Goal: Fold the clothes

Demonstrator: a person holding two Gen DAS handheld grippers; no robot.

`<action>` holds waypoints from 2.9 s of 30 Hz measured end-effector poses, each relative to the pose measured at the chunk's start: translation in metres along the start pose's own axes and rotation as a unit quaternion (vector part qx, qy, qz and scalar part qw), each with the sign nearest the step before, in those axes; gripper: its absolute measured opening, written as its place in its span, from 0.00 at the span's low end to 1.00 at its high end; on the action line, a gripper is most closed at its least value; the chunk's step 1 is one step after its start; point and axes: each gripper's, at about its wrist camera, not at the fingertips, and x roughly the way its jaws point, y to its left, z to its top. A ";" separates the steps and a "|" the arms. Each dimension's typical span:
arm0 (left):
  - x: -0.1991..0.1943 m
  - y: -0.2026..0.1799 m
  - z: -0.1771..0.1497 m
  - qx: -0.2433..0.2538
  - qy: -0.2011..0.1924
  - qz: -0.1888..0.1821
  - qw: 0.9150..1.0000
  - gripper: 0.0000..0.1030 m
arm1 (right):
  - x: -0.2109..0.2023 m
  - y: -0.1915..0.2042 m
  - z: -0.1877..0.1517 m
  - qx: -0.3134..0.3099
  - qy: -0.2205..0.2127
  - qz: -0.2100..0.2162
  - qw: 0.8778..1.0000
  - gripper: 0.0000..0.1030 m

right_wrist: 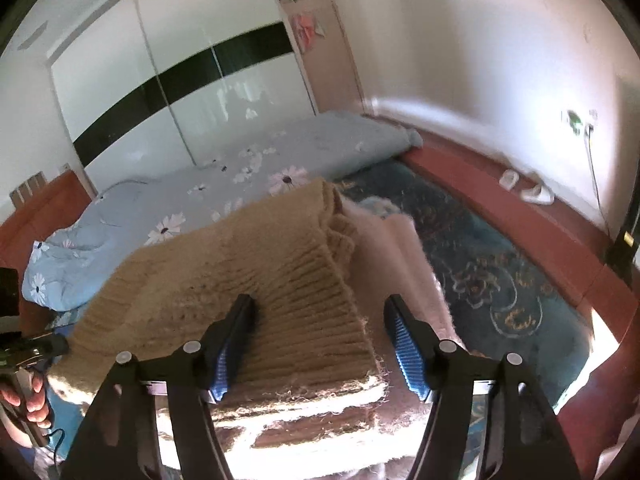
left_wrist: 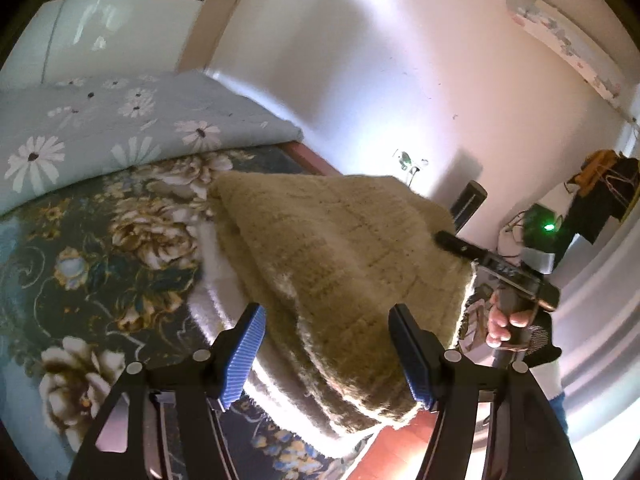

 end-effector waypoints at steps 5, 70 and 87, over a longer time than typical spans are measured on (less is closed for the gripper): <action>-0.004 0.006 -0.006 -0.008 0.003 0.000 1.000 0.66 | -0.012 0.019 0.006 -0.021 -0.017 -0.009 1.000 0.65; -0.125 -0.057 -0.151 0.125 -0.089 0.224 0.962 1.00 | -0.129 0.206 -0.170 -0.075 -0.016 -0.194 0.978 1.00; -0.153 -0.071 -0.153 0.140 -0.081 0.256 0.953 1.00 | -0.142 0.217 -0.162 -0.056 -0.018 -0.176 0.983 1.00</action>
